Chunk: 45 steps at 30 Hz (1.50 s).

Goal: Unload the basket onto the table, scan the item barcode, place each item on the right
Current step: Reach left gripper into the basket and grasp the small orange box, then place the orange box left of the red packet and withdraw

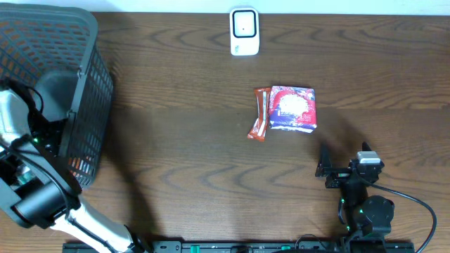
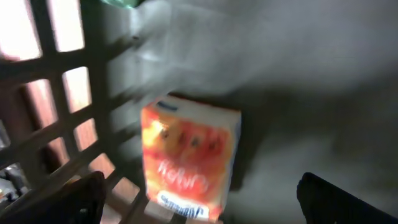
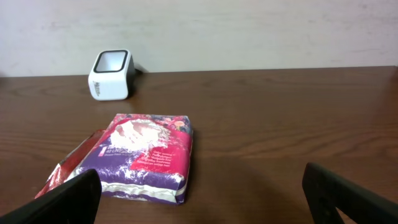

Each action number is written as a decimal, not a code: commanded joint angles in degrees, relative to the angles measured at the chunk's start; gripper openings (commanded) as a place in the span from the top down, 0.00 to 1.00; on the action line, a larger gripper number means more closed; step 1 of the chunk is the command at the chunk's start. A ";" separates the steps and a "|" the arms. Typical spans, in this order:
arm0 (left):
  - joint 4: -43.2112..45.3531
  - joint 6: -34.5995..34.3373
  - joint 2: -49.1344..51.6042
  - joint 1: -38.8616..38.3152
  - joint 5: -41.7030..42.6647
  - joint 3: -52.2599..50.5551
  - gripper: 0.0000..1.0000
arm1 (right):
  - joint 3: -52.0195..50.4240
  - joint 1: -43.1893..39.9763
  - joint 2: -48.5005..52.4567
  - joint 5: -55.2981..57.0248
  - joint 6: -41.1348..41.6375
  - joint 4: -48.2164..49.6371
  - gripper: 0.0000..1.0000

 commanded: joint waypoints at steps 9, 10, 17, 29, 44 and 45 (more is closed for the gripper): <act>15.26 4.87 1.88 -0.20 0.02 -10.60 0.52 | -0.13 -1.01 -0.33 0.50 -0.02 -0.20 0.01; 15.41 4.90 1.84 -0.20 0.07 -10.58 0.61 | -0.13 -0.98 -0.33 0.50 -0.02 -0.22 0.01; 14.84 4.90 -2.19 -0.17 0.31 -6.80 0.93 | -0.13 -1.01 -0.33 0.50 -0.02 -0.22 0.01; 34.62 12.72 -34.40 -0.35 0.26 3.54 0.93 | -0.13 -1.01 -0.33 0.50 -0.02 -0.20 0.01; 40.85 15.91 -38.60 -37.40 4.81 2.43 0.93 | -0.13 -1.01 -0.33 0.50 -0.02 -0.22 0.01; 40.89 19.21 -35.32 -42.38 4.81 2.43 0.93 | -0.13 -1.01 -0.33 0.50 -0.02 -0.20 0.01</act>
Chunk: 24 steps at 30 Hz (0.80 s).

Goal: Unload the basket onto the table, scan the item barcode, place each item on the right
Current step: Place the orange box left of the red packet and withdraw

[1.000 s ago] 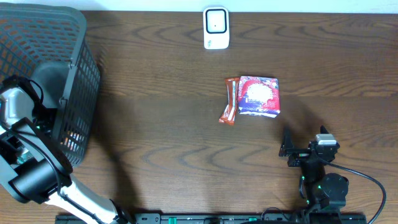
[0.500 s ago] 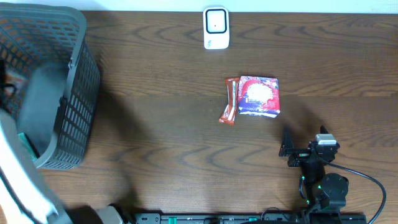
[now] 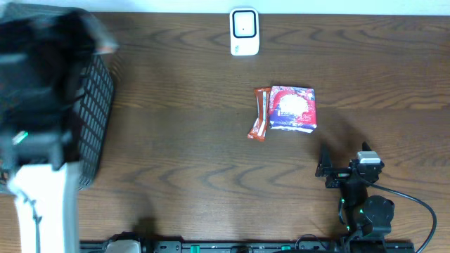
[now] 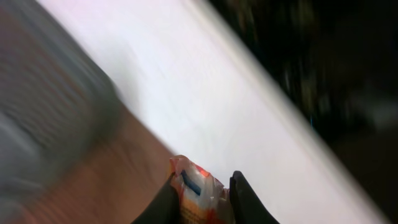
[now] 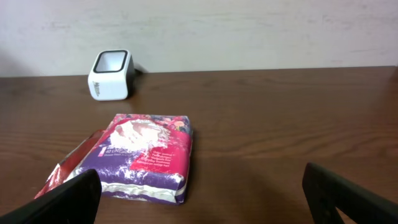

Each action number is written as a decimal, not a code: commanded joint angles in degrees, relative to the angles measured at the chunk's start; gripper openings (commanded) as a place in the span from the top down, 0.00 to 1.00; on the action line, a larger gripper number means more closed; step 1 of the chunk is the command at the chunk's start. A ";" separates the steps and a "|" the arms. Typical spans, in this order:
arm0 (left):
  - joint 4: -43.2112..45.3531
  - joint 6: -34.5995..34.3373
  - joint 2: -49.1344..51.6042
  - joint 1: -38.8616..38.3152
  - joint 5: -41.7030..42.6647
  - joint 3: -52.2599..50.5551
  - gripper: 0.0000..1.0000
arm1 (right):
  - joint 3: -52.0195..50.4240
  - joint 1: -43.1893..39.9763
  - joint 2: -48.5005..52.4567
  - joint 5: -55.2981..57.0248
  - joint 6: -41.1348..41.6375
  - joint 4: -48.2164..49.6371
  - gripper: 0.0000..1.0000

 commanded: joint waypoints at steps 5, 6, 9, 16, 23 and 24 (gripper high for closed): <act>-0.87 25.24 21.51 -23.91 0.94 -1.29 0.93 | -0.13 -1.01 -0.33 0.46 -0.02 -0.20 0.01; -1.11 26.34 23.12 -25.03 0.92 -1.29 0.93 | -0.13 -0.98 -0.33 0.46 -0.02 -0.20 0.01; -1.97 26.77 29.68 -28.74 0.94 -1.29 0.92 | -0.13 -1.01 -0.33 0.46 -0.02 -0.20 0.01; -2.08 15.47 40.02 -34.38 0.94 -1.29 0.74 | -0.13 -0.98 -0.33 0.46 -0.02 -0.22 0.01; -1.46 16.94 41.42 -35.56 -1.01 -1.09 0.35 | -0.13 -1.01 -0.33 0.46 -0.02 -0.20 0.01; -1.22 18.86 40.63 -34.88 -1.01 -0.46 0.11 | -0.13 -0.98 -0.33 0.46 -0.02 -0.20 0.01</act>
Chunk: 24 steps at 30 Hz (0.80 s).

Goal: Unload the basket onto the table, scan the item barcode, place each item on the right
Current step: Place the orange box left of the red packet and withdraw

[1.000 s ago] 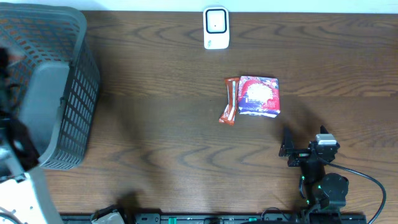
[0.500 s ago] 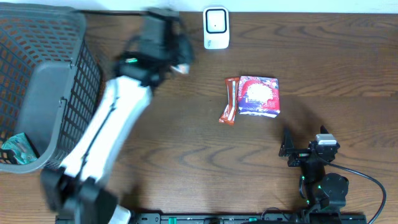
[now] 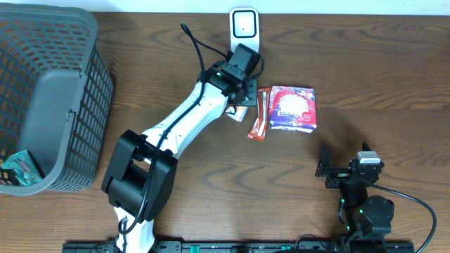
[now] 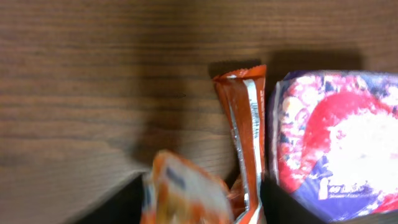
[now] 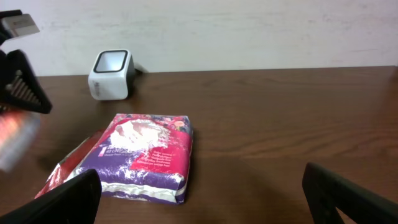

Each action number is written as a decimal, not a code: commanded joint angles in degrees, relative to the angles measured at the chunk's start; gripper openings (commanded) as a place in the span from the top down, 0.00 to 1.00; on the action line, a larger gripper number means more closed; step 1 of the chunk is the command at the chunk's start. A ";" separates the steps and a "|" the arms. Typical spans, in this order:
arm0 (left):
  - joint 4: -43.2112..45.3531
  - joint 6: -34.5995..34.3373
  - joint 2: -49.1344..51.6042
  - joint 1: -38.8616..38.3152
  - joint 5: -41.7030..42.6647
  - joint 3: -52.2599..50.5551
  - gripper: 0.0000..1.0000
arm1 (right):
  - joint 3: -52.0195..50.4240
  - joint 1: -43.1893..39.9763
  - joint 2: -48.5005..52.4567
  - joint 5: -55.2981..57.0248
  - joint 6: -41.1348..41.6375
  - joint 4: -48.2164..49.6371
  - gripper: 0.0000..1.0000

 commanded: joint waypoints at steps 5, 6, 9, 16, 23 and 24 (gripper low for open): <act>0.70 4.96 -9.70 7.19 -1.90 5.92 0.02 | -0.13 -1.01 -0.33 0.50 -0.02 -0.22 0.01; 0.70 5.88 -11.28 8.55 -1.90 6.64 0.02 | -0.13 -1.01 -0.33 0.50 -0.02 -0.20 0.01; 1.60 7.56 -17.11 14.27 -5.62 7.56 0.02 | -0.13 -1.01 -0.33 0.50 -0.02 -0.20 0.01; -0.52 15.50 -27.04 37.79 -38.93 7.54 0.02 | -0.13 -1.01 -0.33 0.50 -0.02 -0.22 0.01; -14.05 2.54 -23.93 58.71 -44.06 4.92 0.02 | -0.13 -1.01 -0.33 0.50 -0.02 -0.22 0.01; -16.09 -1.14 -23.47 60.76 -44.06 4.46 0.02 | -0.13 -1.01 -0.33 0.50 -0.02 -0.22 0.01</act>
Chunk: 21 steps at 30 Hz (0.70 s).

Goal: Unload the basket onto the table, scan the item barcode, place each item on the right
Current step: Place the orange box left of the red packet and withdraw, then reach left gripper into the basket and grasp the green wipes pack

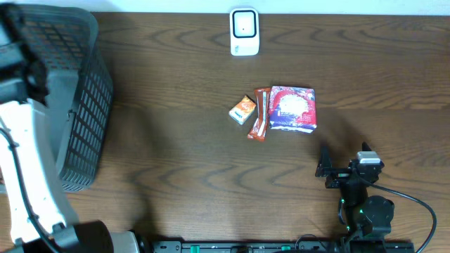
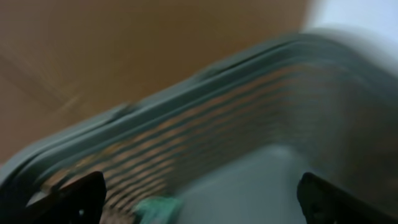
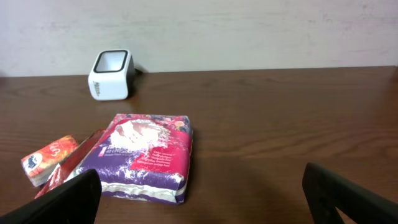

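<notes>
A small orange packet [image 1: 242, 109] lies on the table, just left of a red bar [image 1: 259, 114] and a purple pack [image 1: 293, 109]. It also shows in the right wrist view, where the orange packet [image 3: 49, 160] is at the left. The white scanner [image 1: 244, 31] stands at the far edge, behind them. My left gripper [image 2: 199, 211] is open over the grey basket [image 1: 67, 105] with nothing between its fingers; that view is blurred. My right gripper [image 3: 199, 208] rests open near the front, facing the purple pack [image 3: 148, 154].
A green packet [image 2: 152, 208] shows blurred inside the basket, under my left gripper. The basket rim [image 2: 186, 93] crosses the left wrist view. My left arm [image 1: 24, 140] stretches along the table's left side.
The orange packet was in my left gripper beside the red bar; now it lies on the table there. My left gripper has let go and is open over the basket.
My left gripper was open over the orange packet inside the basket. Then it was shut on the packet, clear of the basket. Then it held it by the red bar, below the scanner. Now the packet lies there and the arm is back at the basket.
</notes>
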Each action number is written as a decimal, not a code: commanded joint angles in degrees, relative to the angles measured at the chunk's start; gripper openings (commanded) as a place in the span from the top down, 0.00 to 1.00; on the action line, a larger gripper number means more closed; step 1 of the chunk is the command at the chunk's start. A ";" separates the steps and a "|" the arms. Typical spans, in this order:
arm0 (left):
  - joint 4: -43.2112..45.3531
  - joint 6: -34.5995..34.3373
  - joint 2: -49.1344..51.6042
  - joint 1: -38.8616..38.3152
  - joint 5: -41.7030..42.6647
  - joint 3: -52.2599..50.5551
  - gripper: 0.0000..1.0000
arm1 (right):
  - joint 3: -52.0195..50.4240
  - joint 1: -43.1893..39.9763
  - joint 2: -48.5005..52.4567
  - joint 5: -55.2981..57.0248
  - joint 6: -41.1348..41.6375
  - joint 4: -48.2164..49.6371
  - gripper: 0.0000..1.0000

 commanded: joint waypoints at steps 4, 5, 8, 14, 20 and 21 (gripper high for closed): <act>-9.40 -17.97 4.35 13.29 -0.28 -3.45 0.02 | -0.13 -1.01 -0.33 0.46 -0.02 -0.17 0.01; -9.86 -17.57 5.92 15.76 4.37 -4.02 0.02 | -0.13 -1.01 -0.33 0.46 -0.02 -0.17 0.01; -9.81 -13.94 8.76 18.32 13.38 -5.11 0.02 | -0.13 -1.01 -0.33 0.46 -0.02 -0.17 0.01; -7.58 -9.90 11.78 17.57 16.72 -7.23 0.01 | -0.13 -1.01 -0.33 0.46 -0.02 -0.20 0.01; -6.82 -8.13 13.90 17.86 16.94 -9.18 0.01 | -0.13 -1.01 -0.33 0.46 -0.02 -0.20 0.01; -6.58 -7.58 14.25 17.86 16.92 -9.88 0.01 | -0.13 -1.01 -0.33 0.46 -0.02 -0.17 0.01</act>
